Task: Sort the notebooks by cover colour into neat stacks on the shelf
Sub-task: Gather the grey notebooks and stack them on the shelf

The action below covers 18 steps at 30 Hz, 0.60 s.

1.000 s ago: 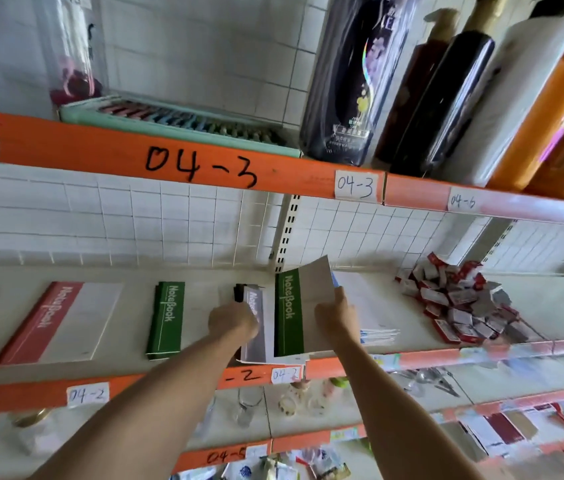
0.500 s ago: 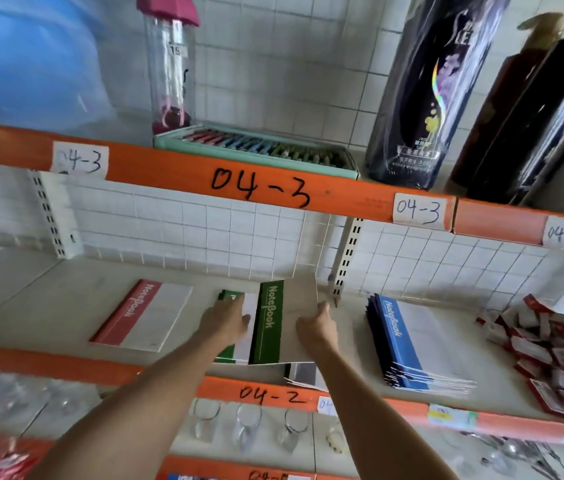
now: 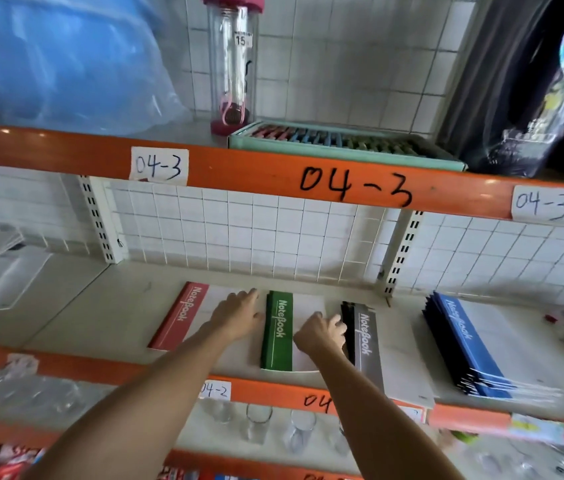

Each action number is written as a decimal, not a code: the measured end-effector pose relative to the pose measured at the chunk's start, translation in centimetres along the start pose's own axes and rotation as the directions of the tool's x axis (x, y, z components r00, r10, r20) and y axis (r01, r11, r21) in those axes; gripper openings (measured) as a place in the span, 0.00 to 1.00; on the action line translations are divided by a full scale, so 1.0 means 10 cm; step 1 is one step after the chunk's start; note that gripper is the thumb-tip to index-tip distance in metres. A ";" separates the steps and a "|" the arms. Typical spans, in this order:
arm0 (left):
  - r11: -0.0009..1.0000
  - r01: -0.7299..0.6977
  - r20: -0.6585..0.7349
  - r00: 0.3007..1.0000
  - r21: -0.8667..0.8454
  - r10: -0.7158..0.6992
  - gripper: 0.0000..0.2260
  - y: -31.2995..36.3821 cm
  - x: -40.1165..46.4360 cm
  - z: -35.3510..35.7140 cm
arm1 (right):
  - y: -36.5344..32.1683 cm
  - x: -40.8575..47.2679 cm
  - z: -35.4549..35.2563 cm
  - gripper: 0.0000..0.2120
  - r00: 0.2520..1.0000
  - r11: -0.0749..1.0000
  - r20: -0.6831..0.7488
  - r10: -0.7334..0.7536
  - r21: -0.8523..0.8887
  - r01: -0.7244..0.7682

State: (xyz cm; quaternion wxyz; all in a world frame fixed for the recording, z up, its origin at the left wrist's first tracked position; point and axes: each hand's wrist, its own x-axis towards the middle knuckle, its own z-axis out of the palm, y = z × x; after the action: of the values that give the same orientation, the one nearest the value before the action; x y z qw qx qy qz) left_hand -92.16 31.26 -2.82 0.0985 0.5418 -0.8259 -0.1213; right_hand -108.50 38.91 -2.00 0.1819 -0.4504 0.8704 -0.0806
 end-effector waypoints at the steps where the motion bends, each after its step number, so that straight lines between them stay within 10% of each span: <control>1: 1.000 -0.015 0.014 1.000 0.008 0.015 0.21 -0.01 0.02 0.02 | -0.02 0.01 0.01 0.20 1.000 0.998 -0.004 -0.013 -0.061 0.013; 18: 0.943 0.263 -0.155 0.960 0.204 -0.234 0.23 -0.93 -0.81 -0.64 | -1.15 -0.21 0.35 0.31 0.784 0.783 0.032 -0.619 0.092 0.615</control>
State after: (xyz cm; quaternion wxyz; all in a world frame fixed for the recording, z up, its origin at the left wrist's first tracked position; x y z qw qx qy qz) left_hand -78.94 34.53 0.19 0.0741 0.6561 -0.7510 -0.0042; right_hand -97.28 34.01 -1.22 0.1888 -0.7050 0.6657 -0.1554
